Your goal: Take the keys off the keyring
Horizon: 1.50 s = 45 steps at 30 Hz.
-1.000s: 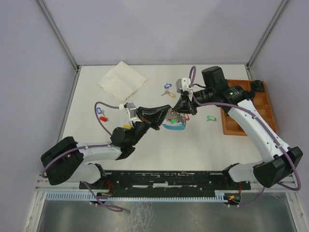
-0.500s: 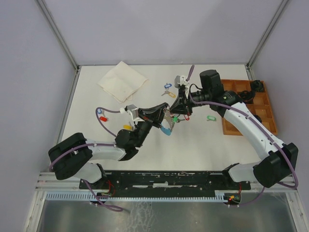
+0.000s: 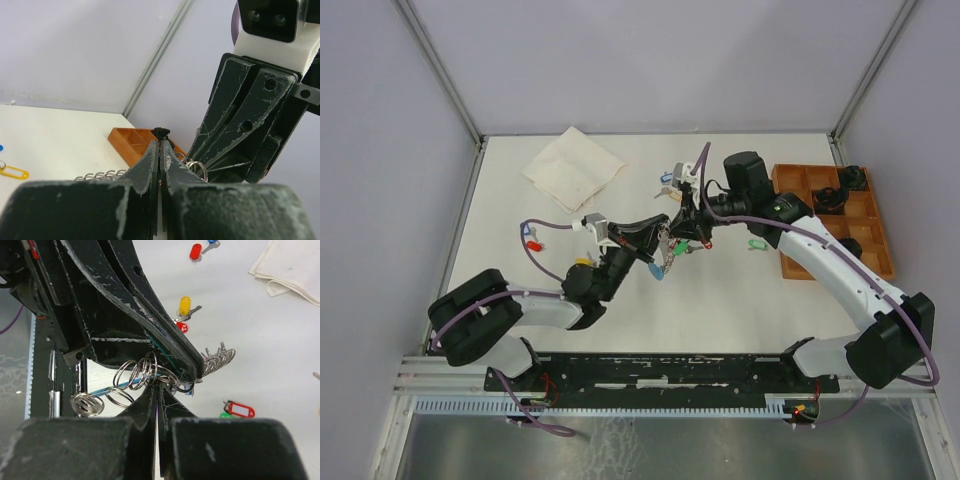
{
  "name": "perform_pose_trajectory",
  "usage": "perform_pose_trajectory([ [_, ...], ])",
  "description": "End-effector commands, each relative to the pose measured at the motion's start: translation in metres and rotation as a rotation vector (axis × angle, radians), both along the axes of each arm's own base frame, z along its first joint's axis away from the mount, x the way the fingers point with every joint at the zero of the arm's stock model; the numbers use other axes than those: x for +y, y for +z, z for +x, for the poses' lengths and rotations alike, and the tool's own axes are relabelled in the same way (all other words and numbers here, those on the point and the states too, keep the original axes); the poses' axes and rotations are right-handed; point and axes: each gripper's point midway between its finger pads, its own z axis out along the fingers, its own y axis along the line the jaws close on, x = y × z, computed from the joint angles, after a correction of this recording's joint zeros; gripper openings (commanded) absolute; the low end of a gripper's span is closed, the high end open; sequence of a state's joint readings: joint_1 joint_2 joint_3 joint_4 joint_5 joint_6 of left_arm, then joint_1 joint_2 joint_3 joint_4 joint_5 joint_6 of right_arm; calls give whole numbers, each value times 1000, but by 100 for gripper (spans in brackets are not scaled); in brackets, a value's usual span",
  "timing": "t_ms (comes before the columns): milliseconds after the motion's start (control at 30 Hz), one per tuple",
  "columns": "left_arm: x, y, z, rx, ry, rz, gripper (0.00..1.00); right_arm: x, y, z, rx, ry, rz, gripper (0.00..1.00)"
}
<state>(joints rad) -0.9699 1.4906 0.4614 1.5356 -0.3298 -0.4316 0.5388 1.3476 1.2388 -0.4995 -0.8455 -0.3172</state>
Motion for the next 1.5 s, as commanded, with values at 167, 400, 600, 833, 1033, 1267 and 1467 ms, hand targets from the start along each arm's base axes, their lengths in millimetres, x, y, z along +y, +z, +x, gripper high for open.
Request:
perform_pose_trajectory([
  [167, 16, 49, -23, -189, -113, -121, 3, -1, 43, -16, 29, 87, 140, 18],
  [400, 19, 62, -40, -299, -210, -78, 3, -15, 59, -29, 34, 147, 157, 23],
  [600, 23, 73, -52, -382, -278, -50, 3, -23, 71, -20, 26, 100, 157, 24],
  [833, 23, 82, -62, -453, -346, -24, 3, -26, 81, -16, 14, 89, 170, 29],
  [1033, 18, 89, -71, -500, -403, -7, 3, -22, 64, 3, 27, 28, 164, 27],
  [1267, 16, 94, -74, -521, -423, -6, 3, -20, 52, -4, 48, 73, 170, 20],
  [1467, 16, 93, -71, -517, -415, -3, 3, -18, 58, -27, 51, 183, 199, 29],
])
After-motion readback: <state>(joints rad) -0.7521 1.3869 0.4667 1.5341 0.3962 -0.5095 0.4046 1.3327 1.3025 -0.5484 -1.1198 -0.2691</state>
